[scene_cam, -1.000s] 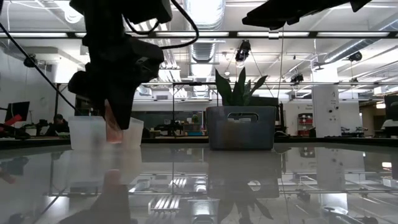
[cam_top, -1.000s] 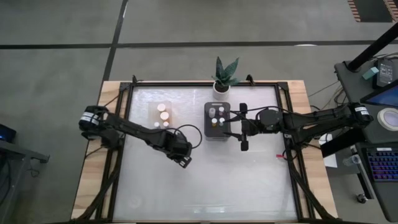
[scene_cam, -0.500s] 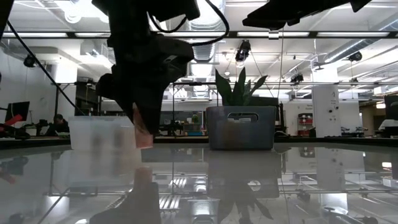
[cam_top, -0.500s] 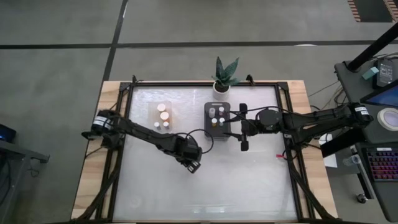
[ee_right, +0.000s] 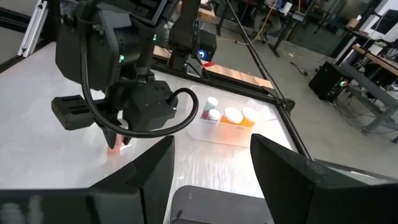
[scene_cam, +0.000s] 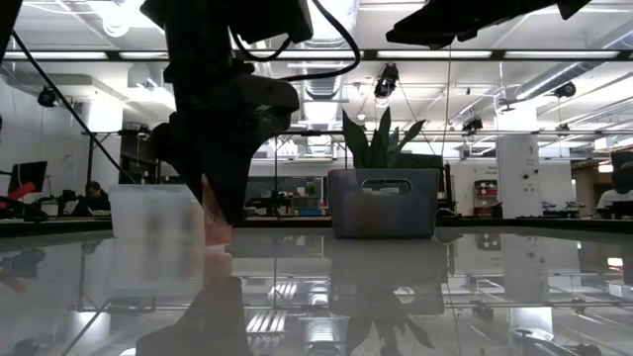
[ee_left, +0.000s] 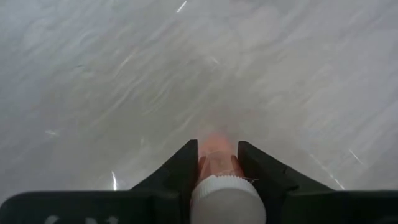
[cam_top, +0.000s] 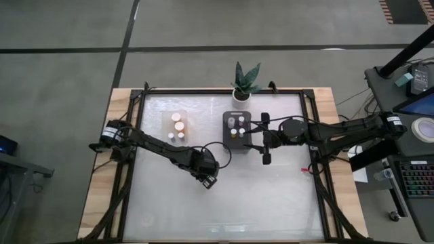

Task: Pick and place medicine bottles into bin by pill shape (circle, oval)
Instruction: Put the pink pill bottle into the black bin

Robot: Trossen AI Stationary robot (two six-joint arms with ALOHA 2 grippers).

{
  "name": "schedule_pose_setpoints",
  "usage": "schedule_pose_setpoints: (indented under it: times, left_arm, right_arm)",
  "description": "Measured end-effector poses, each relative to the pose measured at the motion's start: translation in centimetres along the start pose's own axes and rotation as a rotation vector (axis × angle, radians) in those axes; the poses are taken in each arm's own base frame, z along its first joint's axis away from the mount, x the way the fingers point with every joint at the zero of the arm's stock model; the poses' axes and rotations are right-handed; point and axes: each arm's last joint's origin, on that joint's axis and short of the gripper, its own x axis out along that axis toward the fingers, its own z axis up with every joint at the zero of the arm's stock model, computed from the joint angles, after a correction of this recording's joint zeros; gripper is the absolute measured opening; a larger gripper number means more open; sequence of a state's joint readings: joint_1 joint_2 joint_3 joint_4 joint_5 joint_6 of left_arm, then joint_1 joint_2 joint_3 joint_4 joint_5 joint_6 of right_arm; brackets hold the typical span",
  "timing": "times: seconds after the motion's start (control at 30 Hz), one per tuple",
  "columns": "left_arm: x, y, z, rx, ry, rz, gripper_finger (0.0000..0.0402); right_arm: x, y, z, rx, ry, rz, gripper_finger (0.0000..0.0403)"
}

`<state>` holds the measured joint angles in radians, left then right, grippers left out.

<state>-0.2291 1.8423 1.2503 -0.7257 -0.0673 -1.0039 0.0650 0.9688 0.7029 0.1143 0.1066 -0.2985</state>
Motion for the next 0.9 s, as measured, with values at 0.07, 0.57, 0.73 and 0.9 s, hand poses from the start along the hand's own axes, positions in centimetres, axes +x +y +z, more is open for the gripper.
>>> schedule_pose_setpoints:
  times: [0.07,0.57,0.73,0.9]
  left_arm:
    - [0.0,0.0,0.0,-0.002,0.0,0.0,0.0095]
    - [-1.2,0.1,-0.1,0.016,-0.004,-0.026,0.0148]
    - [-3.1,0.7,-0.3,0.024,0.0,-0.015,0.0149]
    - [-6.0,1.1,-0.3,0.156,-0.065,-0.071,0.0149]
  right_arm:
    - [0.0,0.0,0.0,0.0,0.001,0.001,0.0203]
    - [0.0,0.0,-0.1,-0.001,0.005,0.001,0.0203]
    - [0.0,0.0,-0.1,-0.001,0.005,0.002,0.0203]
    - [0.0,0.0,-0.1,0.005,0.006,0.001,0.0203]
